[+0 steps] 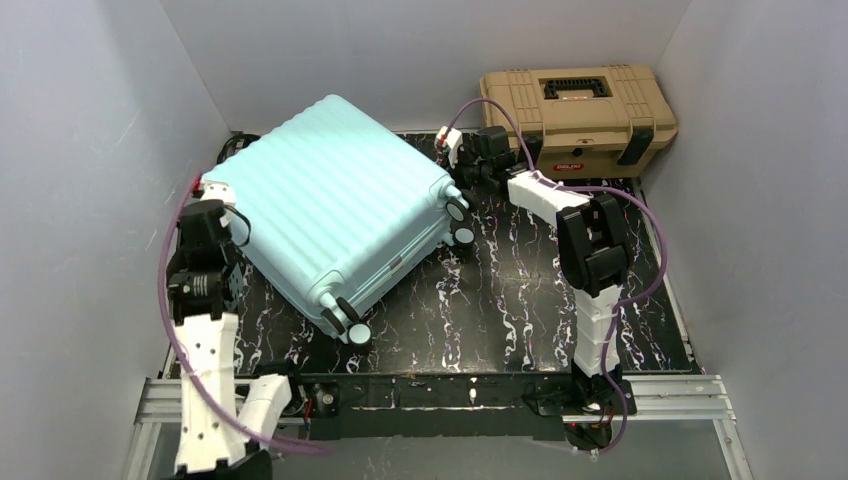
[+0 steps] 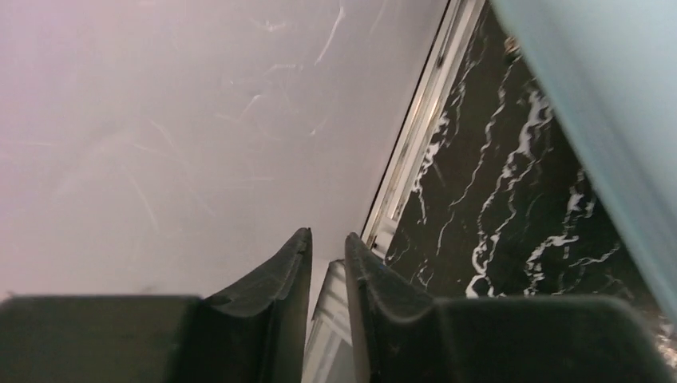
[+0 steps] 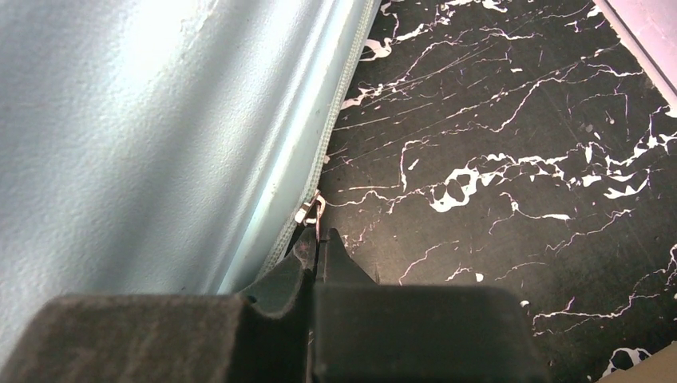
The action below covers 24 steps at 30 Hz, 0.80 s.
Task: Pack the luggage
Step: Zip the luggage at the center of the board.
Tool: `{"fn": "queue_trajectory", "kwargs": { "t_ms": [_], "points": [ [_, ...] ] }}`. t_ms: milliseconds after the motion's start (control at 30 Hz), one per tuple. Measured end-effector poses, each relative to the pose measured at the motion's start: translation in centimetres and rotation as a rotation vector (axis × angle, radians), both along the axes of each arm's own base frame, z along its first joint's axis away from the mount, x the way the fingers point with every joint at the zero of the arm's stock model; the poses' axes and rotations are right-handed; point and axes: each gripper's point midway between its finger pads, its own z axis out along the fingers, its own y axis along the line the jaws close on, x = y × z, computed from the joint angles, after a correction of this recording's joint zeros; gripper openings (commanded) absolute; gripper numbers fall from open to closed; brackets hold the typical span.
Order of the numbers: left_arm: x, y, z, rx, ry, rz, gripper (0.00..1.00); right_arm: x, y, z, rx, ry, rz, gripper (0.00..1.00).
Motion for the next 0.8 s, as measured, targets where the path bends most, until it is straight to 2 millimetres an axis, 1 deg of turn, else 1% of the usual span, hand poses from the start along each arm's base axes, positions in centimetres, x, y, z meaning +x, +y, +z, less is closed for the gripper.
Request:
{"fn": "queue_trajectory", "kwargs": {
  "t_ms": [33,67,100,200,233,300,367,400,433,600,700,800],
  "points": [
    [-0.1,0.8,-1.0,-0.02,0.016,0.045,0.02,0.1,0.1,0.0,0.004,-0.005,-0.001,0.01],
    [0.0,1.4,-1.8,-0.043,0.028,0.081,0.0,0.1,0.1,0.0,0.007,-0.007,-0.002,0.01],
    [0.3,2.2,-2.8,-0.077,0.048,0.122,0.0,0.1,0.1,0.0,0.011,-0.013,-0.002,0.01],
    [1.9,4.3,-5.9,-0.184,0.107,0.214,0.0,0.2,0.3,0.1,0.021,-0.019,-0.002,0.01],
    [3.0,4.9,-7.6,-0.231,0.137,0.241,0.0,0.2,0.3,0.1,0.023,-0.018,-0.002,0.01],
    [4.6,5.3,-10.1,-0.299,0.18,0.26,0.0,0.1,0.3,0.0,0.028,-0.016,-0.002,0.01],
    [5.9,5.0,-12.6,-0.368,0.217,0.266,0.0,0.0,0.4,0.0,0.036,-0.019,0.004,0.01],
    [6.4,4.8,-13.5,-0.397,0.23,0.271,0.0,0.0,0.5,0.0,0.041,-0.021,0.009,0.01],
    [6.8,4.7,-13.9,-0.416,0.223,0.28,0.0,0.0,0.5,0.0,0.045,-0.024,0.01,0.01],
    [9.4,5.0,-14.1,-0.452,0.173,0.284,0.0,-0.8,0.2,0.0,0.052,-0.037,0.016,0.01],
    [10.4,5.2,-14.0,-0.456,0.156,0.285,0.0,-2.0,0.0,0.0,0.041,-0.044,0.027,0.01],
    [11.5,5.7,-13.9,-0.447,0.138,0.301,0.0,-4.1,0.2,-0.1,0.022,-0.053,0.059,0.01]
  ]
}}
